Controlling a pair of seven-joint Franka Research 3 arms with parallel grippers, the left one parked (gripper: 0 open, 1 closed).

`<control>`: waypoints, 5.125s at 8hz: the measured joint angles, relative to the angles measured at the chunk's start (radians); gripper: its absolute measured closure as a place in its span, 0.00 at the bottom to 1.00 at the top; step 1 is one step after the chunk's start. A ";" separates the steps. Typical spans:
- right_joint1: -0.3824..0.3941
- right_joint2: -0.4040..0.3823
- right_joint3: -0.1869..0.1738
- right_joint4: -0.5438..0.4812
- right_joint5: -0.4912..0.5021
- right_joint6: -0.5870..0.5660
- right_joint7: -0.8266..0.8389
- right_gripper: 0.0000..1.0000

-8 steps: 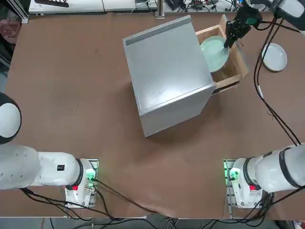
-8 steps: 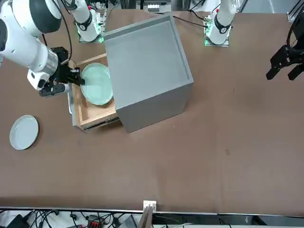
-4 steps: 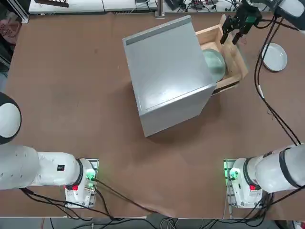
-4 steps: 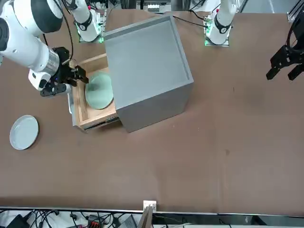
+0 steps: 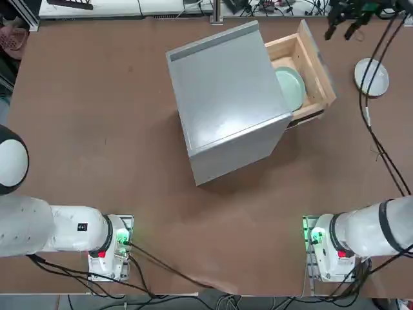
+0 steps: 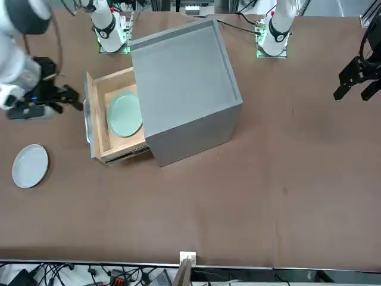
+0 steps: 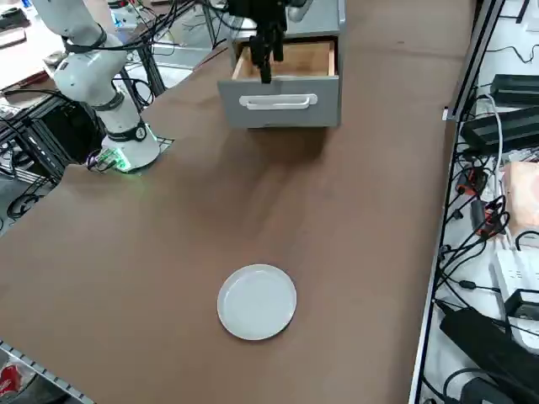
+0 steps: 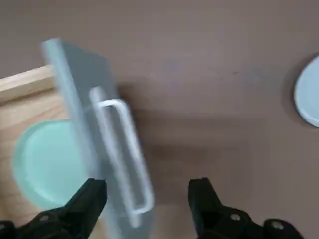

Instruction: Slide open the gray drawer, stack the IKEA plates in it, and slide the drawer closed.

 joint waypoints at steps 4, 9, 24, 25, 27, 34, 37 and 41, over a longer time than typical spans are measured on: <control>-0.259 0.209 -0.005 0.012 0.002 0.251 -0.081 0.00; -0.510 0.561 -0.005 0.248 0.103 0.395 -0.105 0.01; -0.664 0.837 0.002 0.379 0.208 0.512 -0.105 0.56; -0.664 0.839 0.002 0.379 0.208 0.512 -0.105 0.65; -0.664 0.839 0.004 0.379 0.208 0.512 -0.114 0.92; -0.749 0.628 0.135 0.575 0.304 0.013 -0.272 1.00; -0.741 0.426 0.215 0.578 0.383 -0.281 -0.274 1.00; -0.601 0.109 0.263 0.327 0.408 -0.368 -0.236 1.00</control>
